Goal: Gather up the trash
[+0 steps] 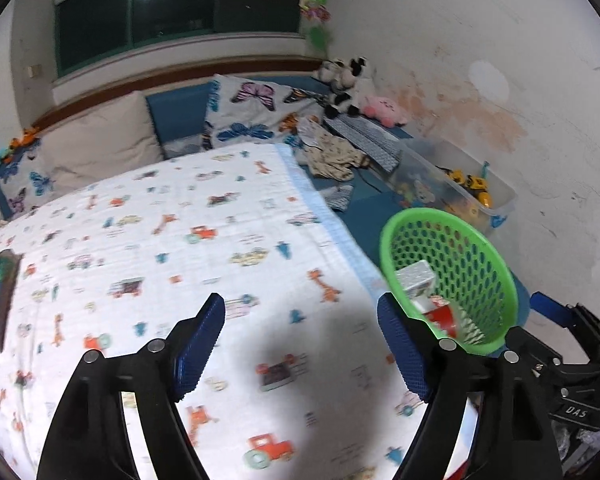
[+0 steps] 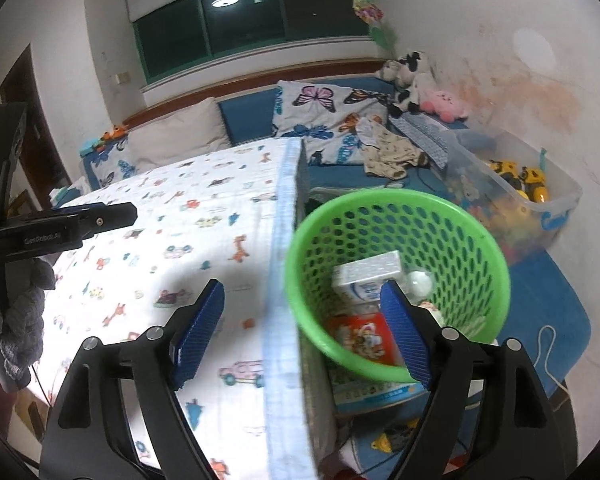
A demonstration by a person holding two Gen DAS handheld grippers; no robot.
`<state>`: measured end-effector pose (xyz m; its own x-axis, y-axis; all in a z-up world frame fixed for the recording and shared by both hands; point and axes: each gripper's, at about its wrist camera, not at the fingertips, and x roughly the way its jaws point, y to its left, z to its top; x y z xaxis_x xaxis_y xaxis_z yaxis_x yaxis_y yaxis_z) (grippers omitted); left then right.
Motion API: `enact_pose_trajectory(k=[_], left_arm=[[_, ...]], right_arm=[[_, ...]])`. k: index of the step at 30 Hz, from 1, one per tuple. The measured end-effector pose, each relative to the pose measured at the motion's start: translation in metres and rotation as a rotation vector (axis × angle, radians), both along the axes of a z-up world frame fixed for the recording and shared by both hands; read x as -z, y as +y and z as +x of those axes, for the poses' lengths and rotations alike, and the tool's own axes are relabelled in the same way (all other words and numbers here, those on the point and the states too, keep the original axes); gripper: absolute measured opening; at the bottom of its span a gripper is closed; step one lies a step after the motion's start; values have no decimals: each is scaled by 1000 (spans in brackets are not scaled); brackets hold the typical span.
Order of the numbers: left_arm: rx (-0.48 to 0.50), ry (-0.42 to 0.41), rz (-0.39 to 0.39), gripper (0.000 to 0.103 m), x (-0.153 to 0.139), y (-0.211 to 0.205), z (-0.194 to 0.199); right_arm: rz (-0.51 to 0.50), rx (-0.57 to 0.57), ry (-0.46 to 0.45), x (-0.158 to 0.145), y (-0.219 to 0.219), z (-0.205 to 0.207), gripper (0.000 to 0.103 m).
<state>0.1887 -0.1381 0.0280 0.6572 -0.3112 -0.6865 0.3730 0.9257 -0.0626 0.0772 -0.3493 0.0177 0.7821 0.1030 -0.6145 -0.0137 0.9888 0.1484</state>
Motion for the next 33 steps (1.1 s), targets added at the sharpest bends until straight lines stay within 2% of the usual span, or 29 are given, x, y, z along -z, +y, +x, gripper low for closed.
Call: enact_pose_trajectory(k=[11, 12, 13, 14, 19, 33], left_arm=[[-124, -65, 13, 85, -6, 66, -29], [-133, -67, 17, 86, -6, 69, -31], [-142, -71, 22, 92, -6, 74, -34], [-150, -77, 27, 93, -6, 79, -37], [-198, -105, 57, 94, -7, 98, -51], [-298, -109, 60, 95, 2, 146, -80]], right_arm=[[-9, -67, 27, 5, 46, 2, 89], [-15, -73, 26, 5, 51, 1, 90], [-21, -82, 24, 4, 56, 0, 90], [-25, -89, 21, 4, 60, 0, 91], [-51, -119, 12, 2, 79, -1, 93], [-53, -157, 9, 2, 111, -6, 94]])
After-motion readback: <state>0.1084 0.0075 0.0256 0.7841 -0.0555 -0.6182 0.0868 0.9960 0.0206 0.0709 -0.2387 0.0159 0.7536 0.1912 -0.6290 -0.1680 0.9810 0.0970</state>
